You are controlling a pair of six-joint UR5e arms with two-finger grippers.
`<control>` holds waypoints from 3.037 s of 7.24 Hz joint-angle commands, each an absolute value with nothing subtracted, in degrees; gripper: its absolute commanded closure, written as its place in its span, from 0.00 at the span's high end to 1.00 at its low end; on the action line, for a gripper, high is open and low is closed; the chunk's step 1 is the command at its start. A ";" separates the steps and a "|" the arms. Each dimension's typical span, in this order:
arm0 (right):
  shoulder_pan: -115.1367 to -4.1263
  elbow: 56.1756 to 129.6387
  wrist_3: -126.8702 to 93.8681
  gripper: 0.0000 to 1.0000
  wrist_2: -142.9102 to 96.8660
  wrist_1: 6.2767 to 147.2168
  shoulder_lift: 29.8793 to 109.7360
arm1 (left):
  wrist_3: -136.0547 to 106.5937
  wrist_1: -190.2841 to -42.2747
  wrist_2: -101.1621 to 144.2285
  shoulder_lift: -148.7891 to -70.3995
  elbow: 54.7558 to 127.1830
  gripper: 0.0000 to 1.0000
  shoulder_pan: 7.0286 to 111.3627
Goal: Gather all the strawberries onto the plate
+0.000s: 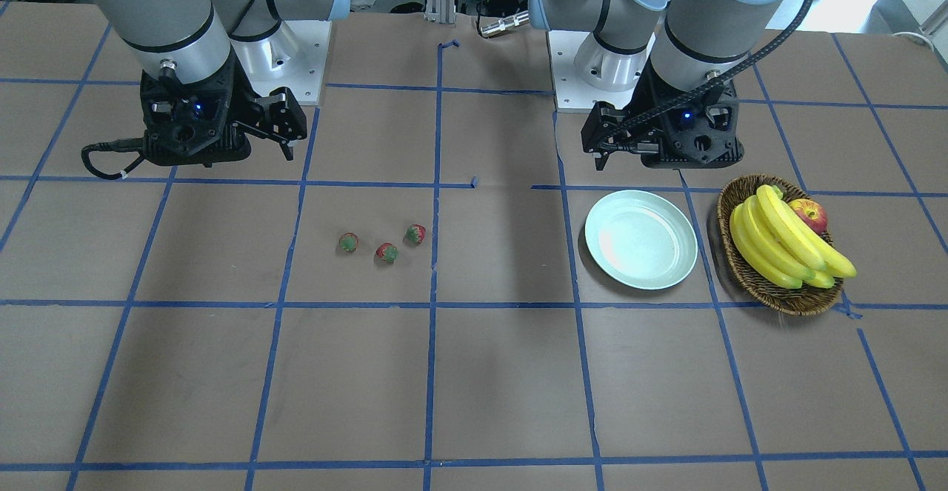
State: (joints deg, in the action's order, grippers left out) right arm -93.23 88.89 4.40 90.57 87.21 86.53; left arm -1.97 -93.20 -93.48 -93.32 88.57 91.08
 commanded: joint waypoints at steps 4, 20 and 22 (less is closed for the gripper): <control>-93.25 89.03 4.39 1.00 90.53 87.10 86.14 | -1.85 -92.55 -93.78 -93.43 88.77 1.00 90.70; -97.82 111.35 1.68 0.85 85.87 114.96 72.34 | -1.76 -88.86 -93.87 -95.01 91.93 1.00 90.53; -98.00 111.88 -0.52 0.88 86.57 115.49 71.72 | -1.76 -88.86 -94.65 -95.01 91.93 1.00 90.53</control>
